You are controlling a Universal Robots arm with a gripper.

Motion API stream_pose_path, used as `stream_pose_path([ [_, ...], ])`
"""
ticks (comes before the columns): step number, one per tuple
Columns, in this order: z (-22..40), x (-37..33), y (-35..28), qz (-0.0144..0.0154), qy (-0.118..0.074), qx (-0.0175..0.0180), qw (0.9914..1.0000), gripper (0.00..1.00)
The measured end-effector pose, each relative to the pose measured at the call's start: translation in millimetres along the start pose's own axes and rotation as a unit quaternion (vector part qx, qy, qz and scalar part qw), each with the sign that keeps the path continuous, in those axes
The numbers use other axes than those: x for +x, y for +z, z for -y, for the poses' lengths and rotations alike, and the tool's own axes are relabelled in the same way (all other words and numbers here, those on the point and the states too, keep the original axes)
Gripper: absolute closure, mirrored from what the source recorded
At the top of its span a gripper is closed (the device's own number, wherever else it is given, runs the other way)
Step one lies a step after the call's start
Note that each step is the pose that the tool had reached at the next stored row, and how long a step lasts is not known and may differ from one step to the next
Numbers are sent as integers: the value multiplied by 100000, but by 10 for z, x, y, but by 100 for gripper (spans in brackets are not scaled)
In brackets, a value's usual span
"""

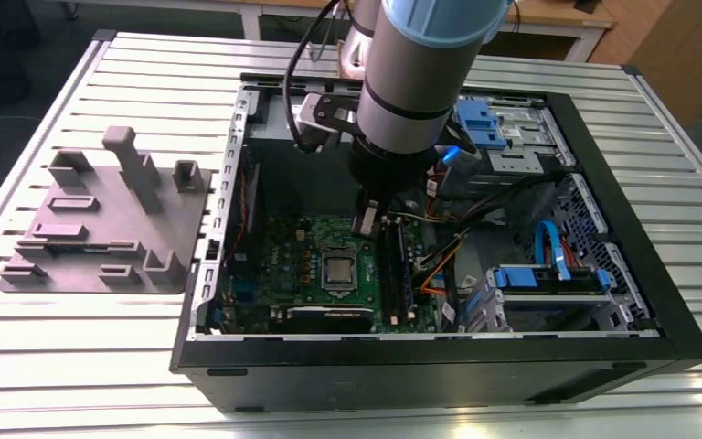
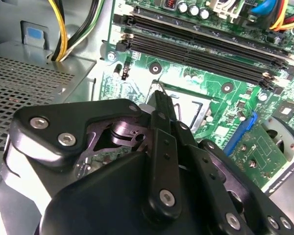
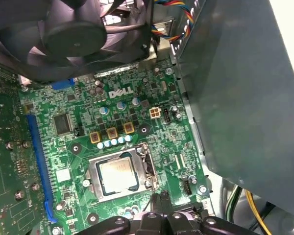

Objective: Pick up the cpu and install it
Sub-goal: 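Install the first cpu locking lever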

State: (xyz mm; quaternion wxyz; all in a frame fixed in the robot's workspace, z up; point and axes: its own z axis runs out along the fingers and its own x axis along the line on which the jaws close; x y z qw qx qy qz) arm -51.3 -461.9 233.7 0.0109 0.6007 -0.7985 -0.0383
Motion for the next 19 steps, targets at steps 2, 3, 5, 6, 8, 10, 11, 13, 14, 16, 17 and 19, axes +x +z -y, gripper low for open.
stream_pose_path([
  [2, 2, 2, -1, -39, -429, -7, 99999, 90],
  [3, 2, 3, -1, -61, -776, -19, 99997, 90],
  [5, 2, 4, -2, -141, -1772, -45, 99984, 90],
  [6, 2, 5, -2, -185, -2318, -60, 99973, 90],
  [8, 2, 5, -4, -240, -3134, -81, 99951, 90],
  [10, 3, 4, -15, -540, -3248, -14, 99946, 90],
  [11, 1, 4, -25, -1355, -3186, 199, 99940, 90],
  [13, 2, 4, -26, -2363, -3118, 456, 99922, 90],
  [14, 3, 4, -25, -2582, -3131, 513, 99916, 90],
  [16, 2, 4, -26, -2816, -3219, 566, 99907, 90],
  [17, 3, 5, -26, -2858, -3291, 568, 99903, 90],
  [19, 8, 4, -24, -2885, -3543, 571, 99894, 90],
])
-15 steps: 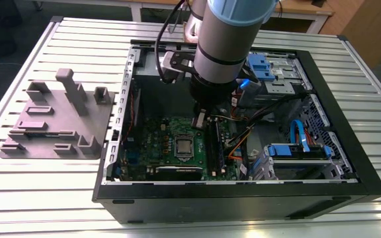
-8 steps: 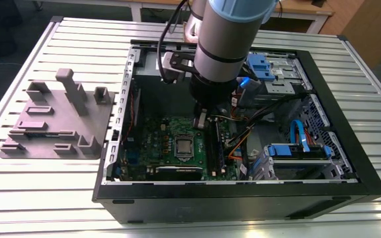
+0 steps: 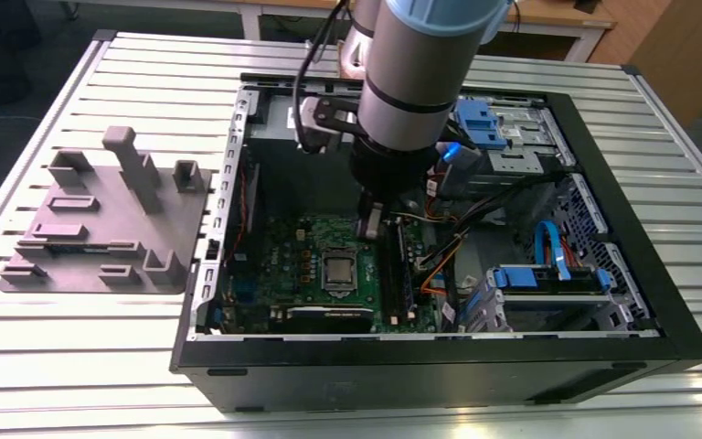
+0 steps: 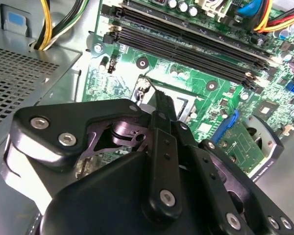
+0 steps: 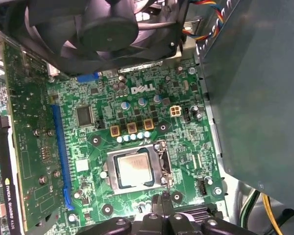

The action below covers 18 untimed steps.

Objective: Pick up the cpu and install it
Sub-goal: 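Install the first cpu locking lever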

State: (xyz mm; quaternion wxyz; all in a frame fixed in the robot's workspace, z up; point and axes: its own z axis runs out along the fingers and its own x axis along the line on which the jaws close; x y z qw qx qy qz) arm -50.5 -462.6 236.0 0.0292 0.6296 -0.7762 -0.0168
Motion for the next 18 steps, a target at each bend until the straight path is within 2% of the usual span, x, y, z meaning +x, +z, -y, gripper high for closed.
stream_pose_path([
  [6, 27, 1, 17, -63, -1233, 31, 99992, 90],
  [10, 31, 5, 37, -216, -3654, 88, 99933, 90],
  [14, 34, 28, 49, -320, -4637, 122, 99892, 90],
  [18, 34, 43, 57, -911, -4889, 217, 99876, 90],
])
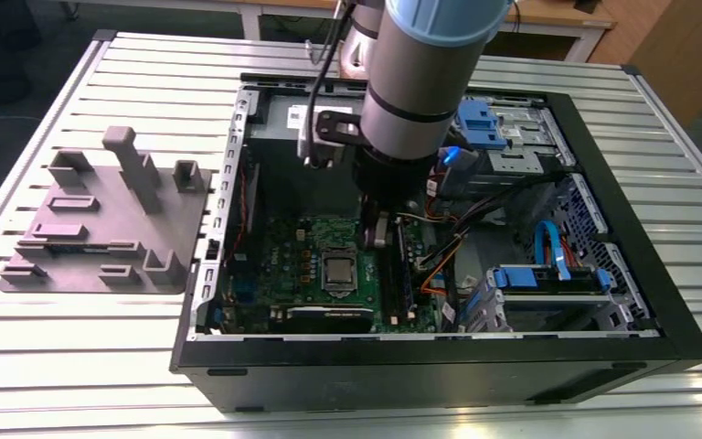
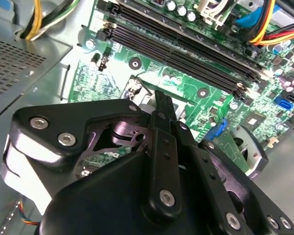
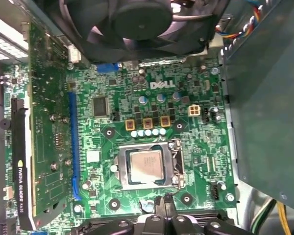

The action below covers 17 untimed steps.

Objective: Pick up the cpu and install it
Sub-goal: 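Install the first cpu locking lever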

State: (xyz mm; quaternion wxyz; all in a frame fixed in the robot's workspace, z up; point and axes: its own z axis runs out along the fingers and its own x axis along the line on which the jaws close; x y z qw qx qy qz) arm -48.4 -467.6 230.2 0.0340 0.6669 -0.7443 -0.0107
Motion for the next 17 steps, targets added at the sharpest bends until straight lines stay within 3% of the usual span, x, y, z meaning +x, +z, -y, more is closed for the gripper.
stream_pose_path([
  [3, -5, 6, 18, -387, -120, 50, 99999, 90],
  [7, -12, 33, 41, -472, -433, 69, 99998, 90],
  [17, -5, 123, 61, -1094, -1030, 153, 99989, 90],
])
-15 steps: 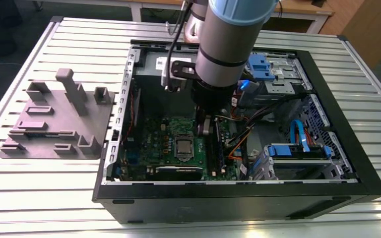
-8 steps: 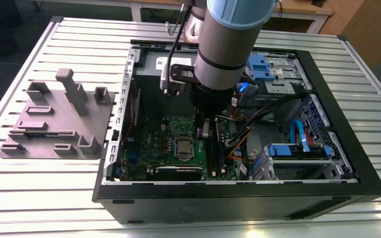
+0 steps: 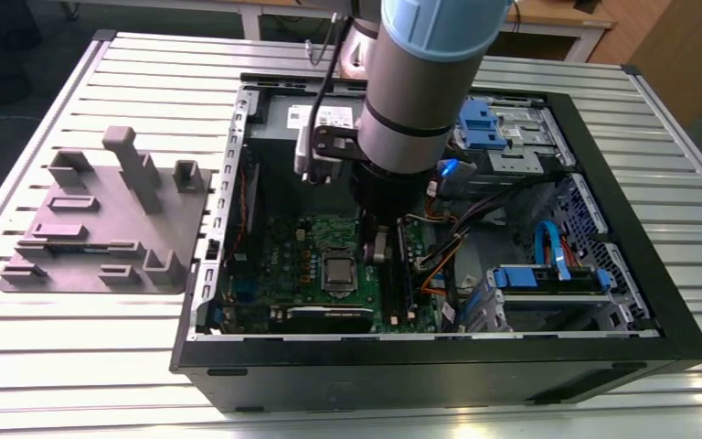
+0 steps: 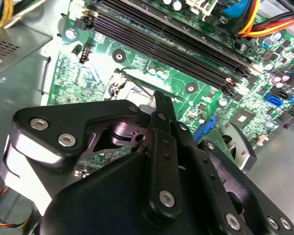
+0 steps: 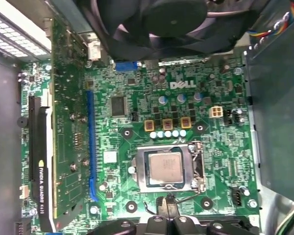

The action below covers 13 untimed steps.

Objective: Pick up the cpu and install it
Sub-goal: 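Install the first cpu locking lever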

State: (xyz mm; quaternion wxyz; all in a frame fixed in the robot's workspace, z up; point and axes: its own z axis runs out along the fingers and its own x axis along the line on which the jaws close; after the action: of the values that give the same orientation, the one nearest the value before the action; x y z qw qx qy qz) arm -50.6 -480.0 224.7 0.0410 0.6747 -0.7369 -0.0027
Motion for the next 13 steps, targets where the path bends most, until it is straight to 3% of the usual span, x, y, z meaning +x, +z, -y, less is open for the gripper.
stream_pose_path([
  [7, 8, 31, 52, -186, -637, 51, 99998, 90],
  [13, 11, 39, 98, -348, -3099, 190, 99951, 90],
])
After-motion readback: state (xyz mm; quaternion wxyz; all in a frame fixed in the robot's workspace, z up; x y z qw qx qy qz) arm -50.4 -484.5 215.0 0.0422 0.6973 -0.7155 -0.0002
